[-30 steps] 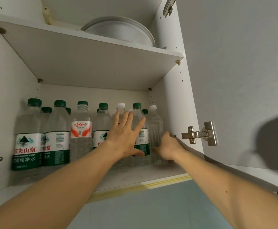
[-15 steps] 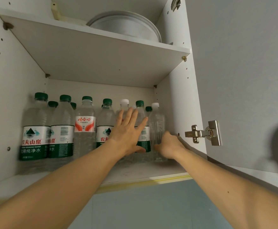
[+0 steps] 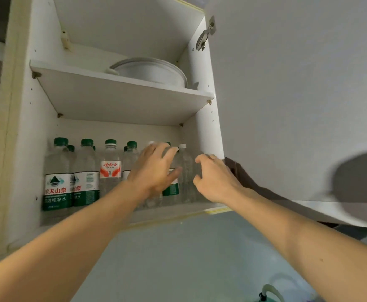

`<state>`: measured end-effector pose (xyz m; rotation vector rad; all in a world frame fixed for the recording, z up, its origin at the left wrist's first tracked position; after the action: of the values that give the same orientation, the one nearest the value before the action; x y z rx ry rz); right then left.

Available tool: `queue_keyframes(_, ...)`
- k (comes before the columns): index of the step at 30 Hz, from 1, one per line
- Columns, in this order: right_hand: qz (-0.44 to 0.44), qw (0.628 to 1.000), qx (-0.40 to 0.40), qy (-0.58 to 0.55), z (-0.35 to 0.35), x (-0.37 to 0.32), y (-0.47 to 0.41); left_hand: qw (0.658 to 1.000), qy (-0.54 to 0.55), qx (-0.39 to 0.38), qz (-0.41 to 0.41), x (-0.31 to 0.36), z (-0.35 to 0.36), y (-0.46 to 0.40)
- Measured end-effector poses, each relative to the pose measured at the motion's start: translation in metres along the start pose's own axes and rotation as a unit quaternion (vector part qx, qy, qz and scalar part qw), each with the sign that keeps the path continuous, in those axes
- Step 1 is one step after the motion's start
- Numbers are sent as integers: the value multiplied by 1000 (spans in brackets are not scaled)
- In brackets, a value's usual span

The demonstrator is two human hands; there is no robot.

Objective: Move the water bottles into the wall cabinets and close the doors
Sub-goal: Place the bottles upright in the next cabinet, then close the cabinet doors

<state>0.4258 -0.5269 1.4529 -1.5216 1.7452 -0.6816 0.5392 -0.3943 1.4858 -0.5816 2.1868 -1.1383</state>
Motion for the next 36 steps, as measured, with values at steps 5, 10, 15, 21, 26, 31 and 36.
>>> queue_keyframes(5, 29, 992, 126, -8, -67, -20, 59, 947, 293, 74, -108, 42, -63, 24)
queue_keyframes(10, 25, 978, 207, 9, -137, -31, 103, 885, 443, 55, -135, 93, -102, 40)
queue_keyframes(15, 36, 945, 324, 15, -222, -13, 140, 868, 483, 31, -114, 142, -123, 38)
queue_keyframes(21, 103, 920, 359, 117, -288, 50, 180, 861, 499, 26, -93, 220, -141, 6)
queue_keyframes(26, 129, 887, 397, 200, -325, 103, 214, 846, 527, -4, -83, 311, -132, -15)
queue_keyframes(31, 163, 943, 290, -6, -326, 149, 229, 852, 511, -66, -99, 388, -117, -19)
queue_keyframes(36, 88, 944, 296, -114, -326, 147, 245, 862, 486, -86, -113, 406, -121, -9)
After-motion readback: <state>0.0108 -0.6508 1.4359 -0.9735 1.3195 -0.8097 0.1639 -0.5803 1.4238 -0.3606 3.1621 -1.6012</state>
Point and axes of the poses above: each hand's wrist, its own y-axis away from the middle knuckle, its own z-axis out of the palm, x = y × z, the point moved 4 cm from there along -y, towards the middle knuckle, and after that the axes turned 7 degrees about y, right-handed, at the moved point
